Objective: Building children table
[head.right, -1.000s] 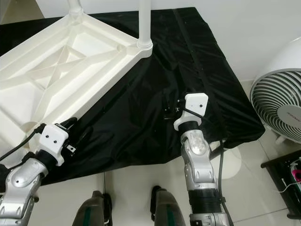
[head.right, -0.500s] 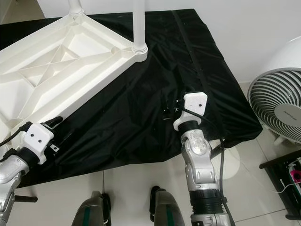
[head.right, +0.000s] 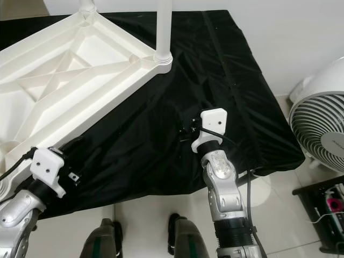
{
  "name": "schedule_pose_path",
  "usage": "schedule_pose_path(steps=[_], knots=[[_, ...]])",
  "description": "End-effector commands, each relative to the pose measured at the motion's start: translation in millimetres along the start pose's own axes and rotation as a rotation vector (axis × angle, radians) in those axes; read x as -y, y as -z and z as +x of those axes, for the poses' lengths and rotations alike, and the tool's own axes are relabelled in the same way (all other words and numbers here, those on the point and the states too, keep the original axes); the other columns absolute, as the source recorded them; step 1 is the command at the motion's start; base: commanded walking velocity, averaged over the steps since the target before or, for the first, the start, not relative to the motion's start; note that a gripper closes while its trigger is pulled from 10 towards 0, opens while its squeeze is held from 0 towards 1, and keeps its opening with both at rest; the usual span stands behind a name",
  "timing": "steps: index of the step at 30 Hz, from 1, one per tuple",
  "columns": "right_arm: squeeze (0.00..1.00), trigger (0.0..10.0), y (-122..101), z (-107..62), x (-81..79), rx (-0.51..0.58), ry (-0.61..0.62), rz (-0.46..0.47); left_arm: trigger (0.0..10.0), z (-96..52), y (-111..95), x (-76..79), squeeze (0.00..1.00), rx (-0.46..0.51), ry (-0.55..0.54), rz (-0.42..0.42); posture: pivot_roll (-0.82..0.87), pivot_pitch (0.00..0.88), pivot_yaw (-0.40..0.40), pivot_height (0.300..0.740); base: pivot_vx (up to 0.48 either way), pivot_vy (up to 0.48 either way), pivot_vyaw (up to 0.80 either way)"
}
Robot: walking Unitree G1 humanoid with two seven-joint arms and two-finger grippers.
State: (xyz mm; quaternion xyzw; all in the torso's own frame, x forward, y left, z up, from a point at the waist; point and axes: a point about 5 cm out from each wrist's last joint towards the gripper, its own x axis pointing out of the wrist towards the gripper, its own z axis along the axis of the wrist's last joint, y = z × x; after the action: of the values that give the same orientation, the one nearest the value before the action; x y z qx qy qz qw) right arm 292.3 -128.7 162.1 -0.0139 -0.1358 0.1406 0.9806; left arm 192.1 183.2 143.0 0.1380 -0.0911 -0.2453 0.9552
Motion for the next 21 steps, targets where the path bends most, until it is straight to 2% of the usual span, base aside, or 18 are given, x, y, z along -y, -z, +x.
schedule_pose_path(steps=[1, 2, 3, 7, 9, 10, 11, 12, 13, 17, 18, 21], knots=[[0.00, 10.0, 5, 1.9, 2.0, -0.019, -0.023, 0.006, 10.0, -10.1, -4, -1.0, 0.00, -0.010, -0.130, -0.010, 0.10, 0.188, -0.069, 0.740, 0.000, 0.000, 0.00], [0.00, 10.0, 6, 5.7, 1.1, -0.024, -0.041, 0.008, 10.0, -18.5, -5, 0.5, 0.00, -0.024, -0.168, -0.007, 0.14, 0.193, -0.108, 0.740, 0.000, 0.000, 0.00], [0.00, 10.0, 6, 5.7, 1.1, -0.024, -0.041, 0.008, 10.0, -18.5, -5, 0.5, 0.00, -0.024, -0.168, -0.007, 0.14, 0.193, -0.108, 0.740, 0.000, 0.000, 0.00], [0.00, 10.0, 7, 16.9, -3.9, -0.027, -0.095, 0.011, 10.0, -39.5, -6, 4.1, 0.00, -0.081, -0.260, -0.016, 0.19, 0.207, -0.150, 0.740, 0.000, 0.000, 0.00], [0.00, 10.0, 7, 19.1, -4.9, -0.026, -0.105, 0.013, 10.0, -43.1, -7, 5.0, 0.00, -0.092, -0.274, -0.015, 0.19, 0.207, -0.150, 0.740, 0.000, 0.000, 0.00], [0.00, 10.0, 8, 25.4, -7.7, -0.025, -0.129, 0.017, 10.0, -54.4, -7, 7.1, 0.00, -0.118, -0.319, -0.012, 0.23, 0.217, -0.187, 0.740, 0.000, 0.000, 0.00], [0.00, 10.0, 8, 25.4, -7.7, -0.025, -0.129, 0.017, 10.0, -54.4, -7, 7.1, 0.00, -0.118, -0.319, -0.012, 0.23, 0.217, -0.187, 0.740, 0.000, 0.000, 0.00], [0.00, 10.0, 8, 30.9, -10.3, -0.025, -0.151, 0.023, 10.0, -64.1, -7, 8.8, 0.00, -0.137, -0.355, -0.005, 0.24, 0.219, -0.197, 0.740, 0.000, 0.000, 0.00], [0.00, 10.0, 9, 40.2, -15.1, -0.029, -0.186, 0.029, 10.0, -81.1, -7, 11.1, 0.00, -0.178, -0.419, -0.002, 0.29, 0.233, -0.231, 0.740, 0.000, 0.000, 0.00], [0.00, 10.0, 12, 45.5, -18.6, -0.036, -0.206, 0.034, 10.0, -92.3, -6, 10.5, 0.00, -0.205, -0.460, 0.012, 0.31, 0.237, -0.245, 0.740, 0.000, 0.000, 0.00], [0.00, 10.0, 15, 50.3, -22.6, -0.044, -0.230, 0.037, 10.0, -103.6, -9, 7.8, 0.00, -0.228, -0.505, 0.019, 0.33, 0.241, -0.258, 0.740, 0.000, 0.000, 0.00], [0.00, 10.0, 19, 54.1, -27.4, -0.053, -0.257, 0.037, 10.0, -113.8, -14, 4.1, 0.00, -0.240, -0.537, 0.040, 0.35, 0.242, -0.265, 0.740, 0.000, 0.000, 0.00]])
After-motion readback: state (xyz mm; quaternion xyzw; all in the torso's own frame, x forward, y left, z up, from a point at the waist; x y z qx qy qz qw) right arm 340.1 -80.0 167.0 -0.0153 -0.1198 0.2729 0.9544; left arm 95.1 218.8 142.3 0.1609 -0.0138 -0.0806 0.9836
